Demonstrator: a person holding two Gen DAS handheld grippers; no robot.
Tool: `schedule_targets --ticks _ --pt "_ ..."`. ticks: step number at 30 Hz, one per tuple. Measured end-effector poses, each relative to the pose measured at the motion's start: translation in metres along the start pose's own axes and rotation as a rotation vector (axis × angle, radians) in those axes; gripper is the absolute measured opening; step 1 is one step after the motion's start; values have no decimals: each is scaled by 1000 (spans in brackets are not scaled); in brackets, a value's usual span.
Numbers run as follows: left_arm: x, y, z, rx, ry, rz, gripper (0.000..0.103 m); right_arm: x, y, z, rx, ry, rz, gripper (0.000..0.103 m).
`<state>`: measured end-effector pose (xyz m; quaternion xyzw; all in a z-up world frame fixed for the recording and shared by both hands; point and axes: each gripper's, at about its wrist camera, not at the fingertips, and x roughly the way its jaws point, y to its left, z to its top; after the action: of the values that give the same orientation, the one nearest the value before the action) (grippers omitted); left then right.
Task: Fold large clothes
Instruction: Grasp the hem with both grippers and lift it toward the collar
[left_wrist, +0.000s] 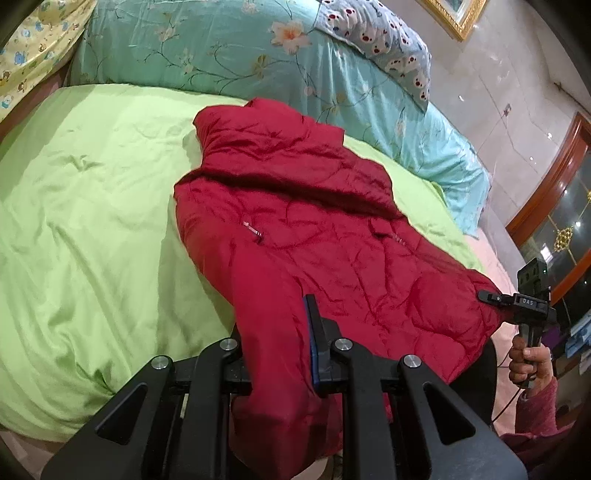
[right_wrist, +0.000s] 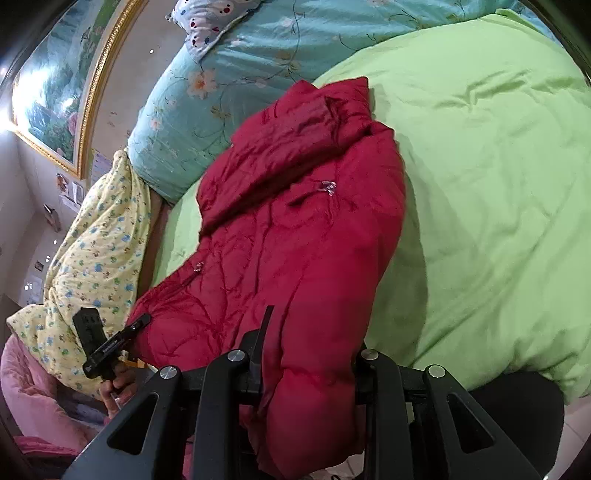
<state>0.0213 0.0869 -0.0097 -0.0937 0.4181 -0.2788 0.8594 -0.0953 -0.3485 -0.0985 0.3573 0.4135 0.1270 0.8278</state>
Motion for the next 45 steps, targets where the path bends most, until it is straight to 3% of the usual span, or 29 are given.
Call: schedule_targets --ticks 12,27,45 --pt "0 7 34 -24 -74 -12 16 -2 10 31 -2 -76 60 25" --pt "32 11 109 -66 -174 37 16 20 10 116 26 -229 86 25" --pt "115 28 191 -90 -182 148 16 86 -8 205 81 -285 40 29"
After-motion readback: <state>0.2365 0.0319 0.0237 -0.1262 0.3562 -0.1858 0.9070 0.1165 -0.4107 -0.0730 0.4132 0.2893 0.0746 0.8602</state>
